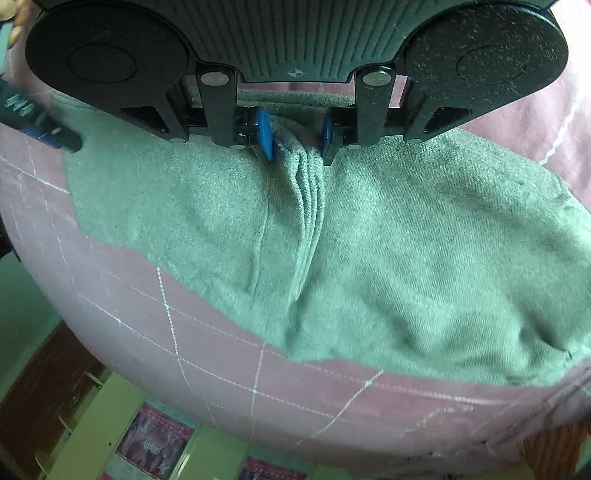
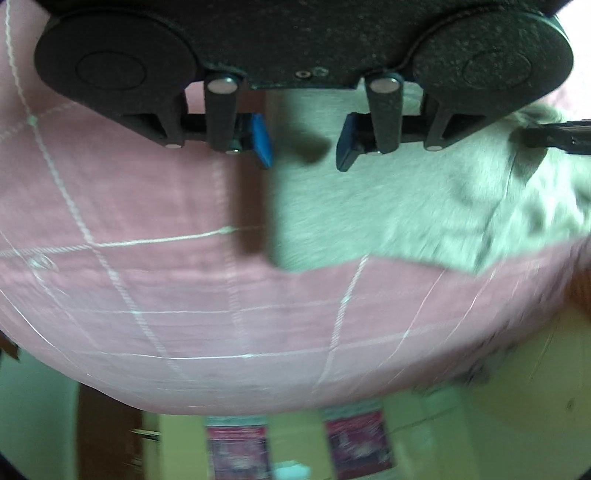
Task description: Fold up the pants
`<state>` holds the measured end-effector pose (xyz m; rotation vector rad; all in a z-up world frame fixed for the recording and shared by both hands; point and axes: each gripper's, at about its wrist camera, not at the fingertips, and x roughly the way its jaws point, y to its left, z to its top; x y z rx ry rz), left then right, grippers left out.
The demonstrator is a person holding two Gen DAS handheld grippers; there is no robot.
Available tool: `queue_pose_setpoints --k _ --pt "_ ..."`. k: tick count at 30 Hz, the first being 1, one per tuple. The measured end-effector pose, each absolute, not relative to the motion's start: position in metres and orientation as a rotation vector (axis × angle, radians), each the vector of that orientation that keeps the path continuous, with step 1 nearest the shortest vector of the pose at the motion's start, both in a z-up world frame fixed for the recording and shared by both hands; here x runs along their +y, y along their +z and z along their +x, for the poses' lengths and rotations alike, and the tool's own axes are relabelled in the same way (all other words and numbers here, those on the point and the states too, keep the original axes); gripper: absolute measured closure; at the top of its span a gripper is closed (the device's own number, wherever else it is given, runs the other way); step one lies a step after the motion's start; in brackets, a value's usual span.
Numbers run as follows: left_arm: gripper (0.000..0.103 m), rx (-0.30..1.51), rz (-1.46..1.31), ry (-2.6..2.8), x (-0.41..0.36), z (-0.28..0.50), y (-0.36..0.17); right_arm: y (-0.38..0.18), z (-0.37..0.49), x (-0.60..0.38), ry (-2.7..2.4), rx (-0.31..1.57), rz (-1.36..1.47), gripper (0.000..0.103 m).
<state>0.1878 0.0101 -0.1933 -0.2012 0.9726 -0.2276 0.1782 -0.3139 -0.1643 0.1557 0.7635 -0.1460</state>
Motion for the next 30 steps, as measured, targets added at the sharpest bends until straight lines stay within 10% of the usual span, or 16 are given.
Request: queue_pose_setpoints --k 30 --pt "0.074 0.836 0.123 -0.194 -0.074 0.234 -0.186 -0.179 0.255 -0.290 -0.126 0.873 -0.020 0.061"
